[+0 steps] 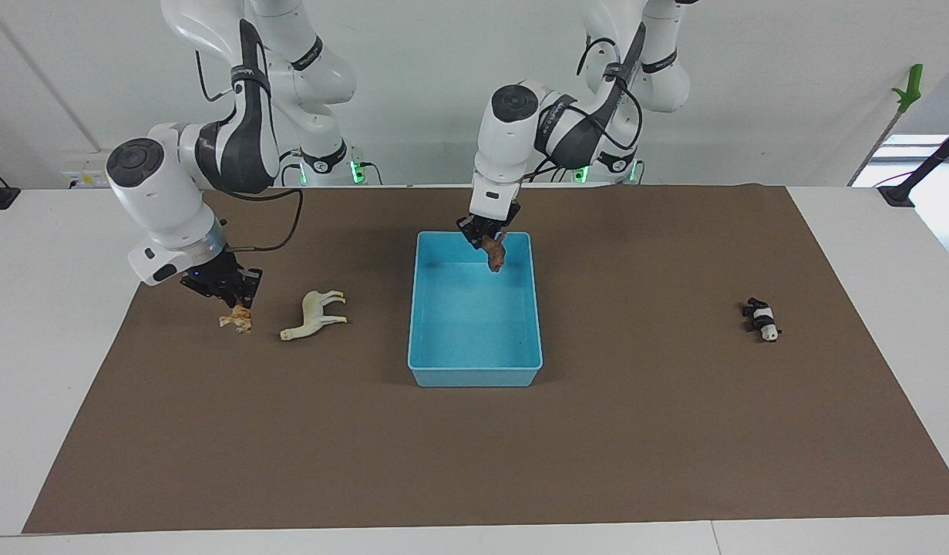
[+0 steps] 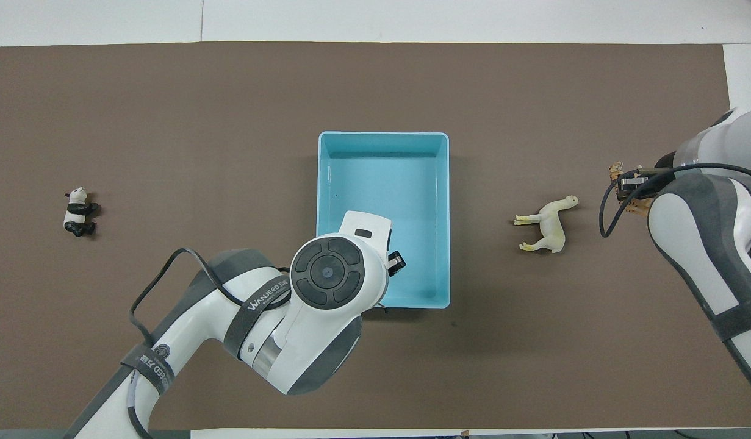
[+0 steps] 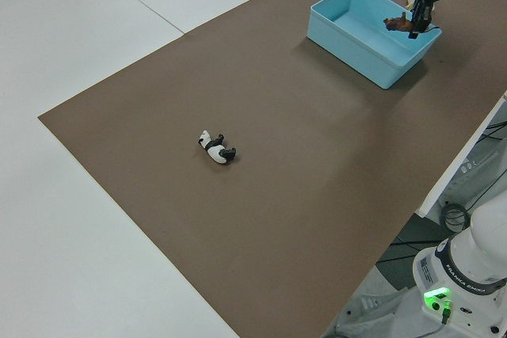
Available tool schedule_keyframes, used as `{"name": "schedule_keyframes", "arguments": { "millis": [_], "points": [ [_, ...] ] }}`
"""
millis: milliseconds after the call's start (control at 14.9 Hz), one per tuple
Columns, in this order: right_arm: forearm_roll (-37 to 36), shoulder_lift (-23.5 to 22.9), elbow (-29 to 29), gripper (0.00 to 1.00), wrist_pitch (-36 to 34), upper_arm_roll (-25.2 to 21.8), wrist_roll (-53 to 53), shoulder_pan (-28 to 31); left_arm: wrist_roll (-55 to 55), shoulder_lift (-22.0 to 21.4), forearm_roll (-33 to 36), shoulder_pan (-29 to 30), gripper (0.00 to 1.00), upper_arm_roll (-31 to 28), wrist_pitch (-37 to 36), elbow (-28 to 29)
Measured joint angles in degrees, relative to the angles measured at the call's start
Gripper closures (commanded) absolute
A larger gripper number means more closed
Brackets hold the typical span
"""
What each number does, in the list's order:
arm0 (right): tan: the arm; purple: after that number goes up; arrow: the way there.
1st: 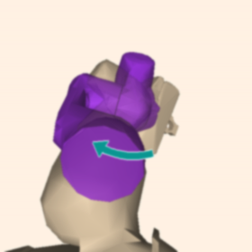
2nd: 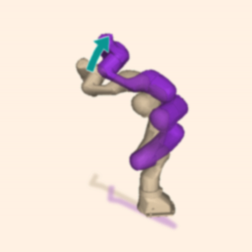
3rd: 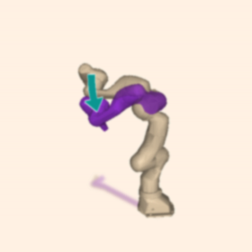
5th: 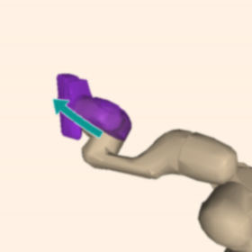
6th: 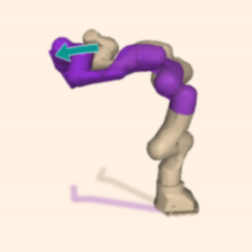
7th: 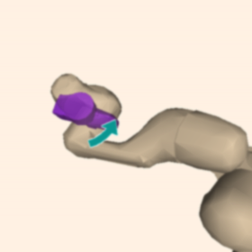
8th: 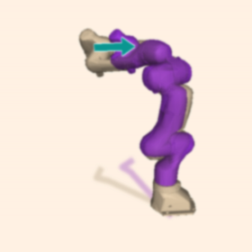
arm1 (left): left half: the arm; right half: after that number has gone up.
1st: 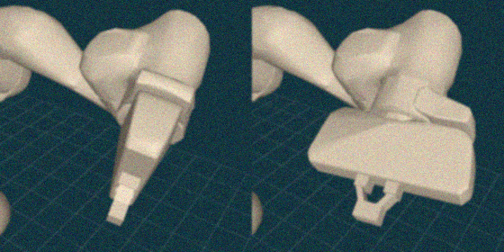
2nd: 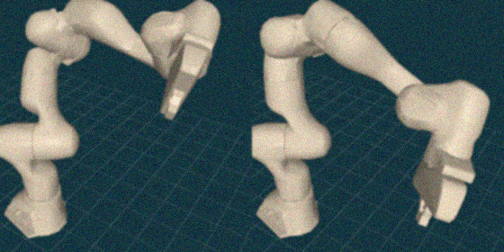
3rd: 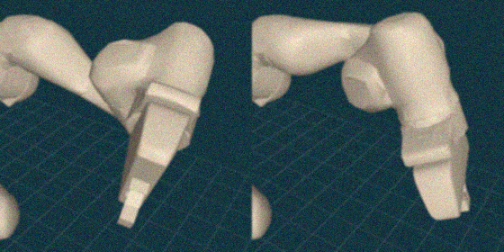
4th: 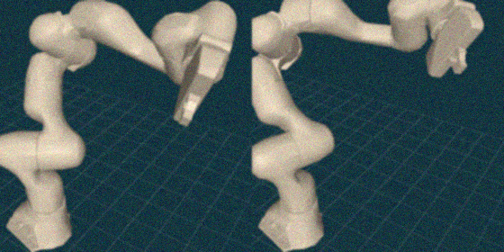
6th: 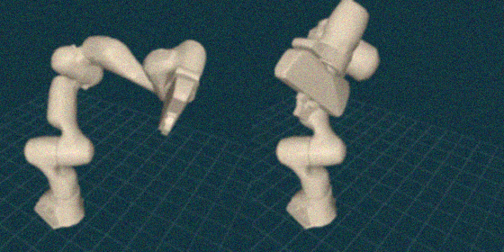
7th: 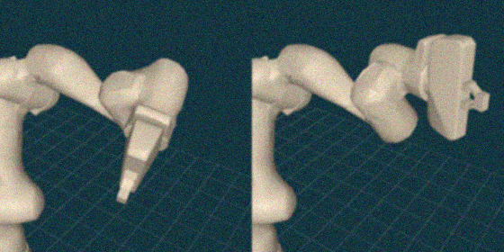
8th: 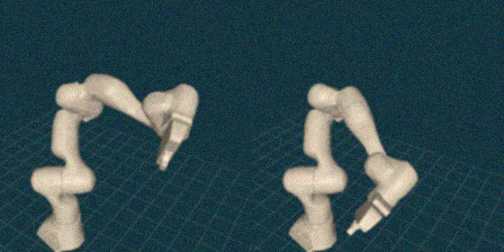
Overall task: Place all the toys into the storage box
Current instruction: 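Carry the brown horse into the blue box and open the left gripper, then lower the orange tiger into the box with the right gripper and release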
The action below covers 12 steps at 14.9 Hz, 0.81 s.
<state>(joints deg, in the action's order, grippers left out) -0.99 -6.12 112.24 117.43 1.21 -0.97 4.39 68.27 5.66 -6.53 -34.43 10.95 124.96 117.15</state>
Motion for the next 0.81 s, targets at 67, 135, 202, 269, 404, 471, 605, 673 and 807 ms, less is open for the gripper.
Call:
{"name": "schedule_keyframes", "arguments": {
  "millis": [67, 135, 202, 269, 404, 471, 605, 673, 807],
  "points": [
    [0.0, -0.1, -0.4, 1.0, -0.2, 0.0, -1.2, -0.9, 0.0, 0.0, 0.0, 0.0, 1.0, 0.0, 1.4, 1.1],
    [0.0, -0.3, -0.9, 1.0, -0.4, 0.1, -2.7, -1.7, 0.0, 0.0, 0.0, 0.0, 0.77, 0.0, 2.5, 1.9],
    [0.0, -0.5, -1.7, 1.0, -1.3, 0.1, -4.5, -2.5, 0.0, 0.0, 0.0, 0.0, 0.59, -0.1, 2.9, 2.2],
    [0.0, -0.8, -3.1, 1.0, -3.0, 0.1, -6.6, -3.4, 0.0, 0.0, 0.0, 0.1, 0.57, -0.2, 2.9, 2.2],
    [0.0, -1.8, -7.2, 1.0, -6.8, 0.2, -12.4, -6.0, 0.0, 0.0, 0.0, 0.2, 0.18, -0.3, 2.7, 2.2],
    [0.0, -2.3, -9.2, 1.0, -8.0, 0.2, -15.7, -7.8, 0.0, 0.0, 0.0, 0.2, 0.02, -0.3, 2.2, 2.2],
    [0.0, -3.3, -11.7, 1.0, -9.1, 0.3, -22.9, -11.5, 0.0, 0.0, 0.0, 0.2, 0.0, -0.4, 0.8, 1.8],
    [0.0, -3.6, -12.2, 1.0, -9.1, 0.4, -26.9, -13.8, 0.0, -0.2, 0.0, 0.2, 0.0, -0.5, -0.4, 1.4],
    [0.0, -4.2, -12.9, 1.0, -9.0, 0.4, -34.2, -18.4, -0.4, -0.8, 0.2, 1.4, 0.0, -1.0, -4.9, -0.5]
  ]
}}
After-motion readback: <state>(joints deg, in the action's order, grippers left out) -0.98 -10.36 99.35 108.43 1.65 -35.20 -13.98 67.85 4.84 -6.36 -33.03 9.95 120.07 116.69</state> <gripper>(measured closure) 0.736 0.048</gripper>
